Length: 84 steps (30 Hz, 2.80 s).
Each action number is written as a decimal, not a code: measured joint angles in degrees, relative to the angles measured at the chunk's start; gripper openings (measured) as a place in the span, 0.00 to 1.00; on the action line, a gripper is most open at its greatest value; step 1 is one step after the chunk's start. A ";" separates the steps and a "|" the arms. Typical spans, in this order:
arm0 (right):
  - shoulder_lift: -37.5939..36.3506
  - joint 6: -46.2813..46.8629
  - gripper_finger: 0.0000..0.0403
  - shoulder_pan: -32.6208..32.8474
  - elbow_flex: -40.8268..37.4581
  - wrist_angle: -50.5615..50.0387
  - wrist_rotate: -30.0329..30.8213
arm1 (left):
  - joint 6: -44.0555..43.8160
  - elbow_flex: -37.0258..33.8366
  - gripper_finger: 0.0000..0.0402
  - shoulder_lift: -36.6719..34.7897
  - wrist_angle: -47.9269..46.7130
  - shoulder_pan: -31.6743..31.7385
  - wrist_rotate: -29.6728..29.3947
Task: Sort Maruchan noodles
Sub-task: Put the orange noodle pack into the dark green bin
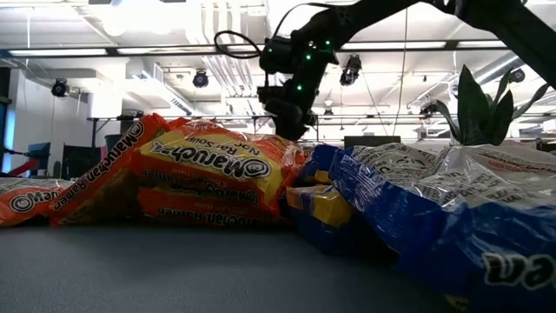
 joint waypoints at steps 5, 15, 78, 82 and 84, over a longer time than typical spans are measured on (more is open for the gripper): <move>-2.07 2.33 0.56 0.46 -0.02 -2.00 -0.02 | 0.00 0.00 0.00 0.00 0.00 0.02 0.02; -12.84 8.42 0.54 7.06 -5.42 -5.39 -2.60 | -1.84 0.00 0.00 0.00 -0.04 -0.01 0.02; -67.95 -1.09 0.52 39.46 -68.67 48.94 13.50 | -104.39 42.73 0.23 54.93 -77.11 -11.85 15.10; -67.98 -1.17 0.52 39.46 -68.65 48.92 13.50 | -104.53 42.64 0.40 56.82 -76.31 -11.90 13.94; -67.98 -1.16 0.52 39.46 -68.65 48.88 13.50 | -105.17 42.89 0.48 58.99 -76.00 -12.10 12.34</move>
